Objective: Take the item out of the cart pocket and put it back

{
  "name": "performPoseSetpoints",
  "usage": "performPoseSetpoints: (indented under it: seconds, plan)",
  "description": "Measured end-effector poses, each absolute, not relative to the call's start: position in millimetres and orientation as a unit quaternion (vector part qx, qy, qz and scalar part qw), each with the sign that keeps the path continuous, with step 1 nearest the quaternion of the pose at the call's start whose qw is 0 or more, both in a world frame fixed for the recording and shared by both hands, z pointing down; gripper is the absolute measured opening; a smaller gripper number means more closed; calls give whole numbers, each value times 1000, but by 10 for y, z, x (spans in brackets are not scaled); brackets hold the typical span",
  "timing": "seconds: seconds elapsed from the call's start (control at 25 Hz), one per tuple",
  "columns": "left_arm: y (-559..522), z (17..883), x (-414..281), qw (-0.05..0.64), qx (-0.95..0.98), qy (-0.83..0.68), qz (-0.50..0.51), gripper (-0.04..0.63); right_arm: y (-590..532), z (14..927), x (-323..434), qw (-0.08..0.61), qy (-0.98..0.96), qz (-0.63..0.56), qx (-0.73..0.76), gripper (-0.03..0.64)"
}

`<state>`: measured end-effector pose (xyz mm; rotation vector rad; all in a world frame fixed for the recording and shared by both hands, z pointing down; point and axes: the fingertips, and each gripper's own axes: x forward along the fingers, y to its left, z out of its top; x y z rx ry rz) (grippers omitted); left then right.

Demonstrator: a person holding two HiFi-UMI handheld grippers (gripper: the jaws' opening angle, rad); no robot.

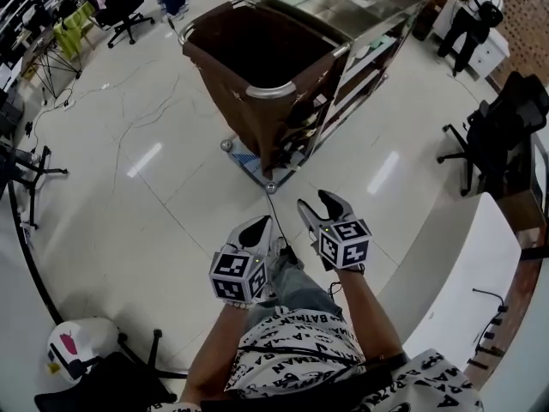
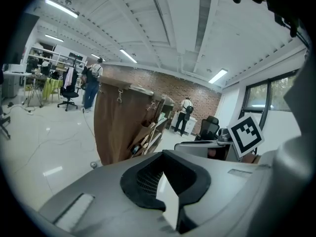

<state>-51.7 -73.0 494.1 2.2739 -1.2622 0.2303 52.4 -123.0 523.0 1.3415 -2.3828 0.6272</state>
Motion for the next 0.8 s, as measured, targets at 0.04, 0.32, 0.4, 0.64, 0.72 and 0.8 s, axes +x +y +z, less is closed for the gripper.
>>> performPoseSetpoints:
  seconds: [0.04, 0.32, 0.4, 0.64, 0.72, 0.8]
  plan:
    - [-825, 4988, -502, 266, 839, -467, 88, 0, -1354, 5295, 534, 172, -836, 222, 471, 259]
    - [-1497, 5363, -362, 289, 826, -474, 100, 0, -2229, 5774, 545, 203, -838, 220, 456, 261]
    - [-1664, 5489, -323, 294, 821, -478, 104, 0, -2420, 5907, 545, 214, -838, 221, 450, 261]
    - [-2098, 5953, -234, 316, 803, -492, 118, 0, -2870, 6414, 485, 247, -841, 225, 426, 261]
    - [-2204, 6096, -217, 322, 797, -497, 117, 0, -2967, 6636, 449, 270, -843, 214, 412, 259]
    - [-2314, 6224, -207, 324, 795, -501, 112, 0, -3065, 6815, 436, 286, -845, 203, 403, 258]
